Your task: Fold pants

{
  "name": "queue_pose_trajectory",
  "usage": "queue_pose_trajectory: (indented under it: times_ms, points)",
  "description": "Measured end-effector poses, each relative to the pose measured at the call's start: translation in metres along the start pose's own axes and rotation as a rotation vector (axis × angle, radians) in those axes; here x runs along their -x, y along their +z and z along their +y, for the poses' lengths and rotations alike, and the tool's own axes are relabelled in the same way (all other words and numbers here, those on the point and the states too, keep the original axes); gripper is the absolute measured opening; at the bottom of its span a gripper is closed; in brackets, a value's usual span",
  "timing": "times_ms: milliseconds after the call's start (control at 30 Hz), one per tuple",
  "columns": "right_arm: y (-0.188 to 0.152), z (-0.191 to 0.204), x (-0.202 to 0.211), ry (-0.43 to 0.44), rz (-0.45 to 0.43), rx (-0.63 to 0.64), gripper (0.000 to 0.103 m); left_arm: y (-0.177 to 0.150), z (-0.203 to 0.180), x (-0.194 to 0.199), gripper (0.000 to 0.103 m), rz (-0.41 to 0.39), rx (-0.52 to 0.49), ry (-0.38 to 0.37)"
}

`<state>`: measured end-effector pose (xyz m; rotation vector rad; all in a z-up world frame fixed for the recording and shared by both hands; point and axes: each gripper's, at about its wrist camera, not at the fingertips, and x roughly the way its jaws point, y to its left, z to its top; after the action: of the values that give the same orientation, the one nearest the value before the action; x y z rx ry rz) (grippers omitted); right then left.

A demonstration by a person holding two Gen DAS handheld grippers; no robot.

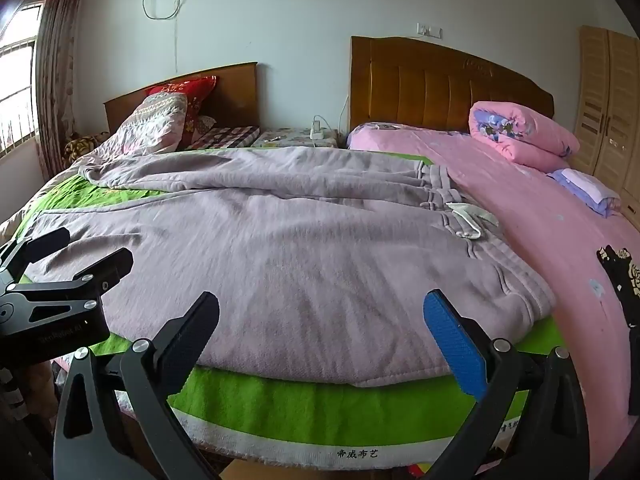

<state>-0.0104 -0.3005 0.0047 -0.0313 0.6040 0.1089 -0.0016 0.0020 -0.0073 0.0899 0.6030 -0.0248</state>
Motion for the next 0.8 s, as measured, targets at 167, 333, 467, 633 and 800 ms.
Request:
queue_pose_trajectory:
  times_ms: [167,333,467,633,800]
  points:
    - [0.0003,0.0015,-0.0025,0.001,0.002,-0.001,0.099,-0.0006,-0.0018,-0.0006,0.102,0.009,-0.005,-0.005]
    - [-0.0015,0.0011,-0.0044,0.003,0.003,-0.004,0.099,-0.0023,-0.0027,-0.0015,0.102,0.012,-0.005,-0.006]
    - [-0.0028,0.0006,-0.0053,0.005,0.005,-0.005,0.099,-0.0041,-0.0021,-0.0029,0.102,0.016,-0.006,-0.006]
    - [-0.0036,0.0010,-0.0060,0.005,0.007,-0.005,0.099,-0.0056,-0.0016,-0.0028,0.102,0.020,-0.003,-0.002]
    - [-0.0043,0.0004,-0.0054,0.007,0.007,-0.007,0.099,-0.0055,-0.0010,-0.0034,0.102,0.022,-0.002,0.000]
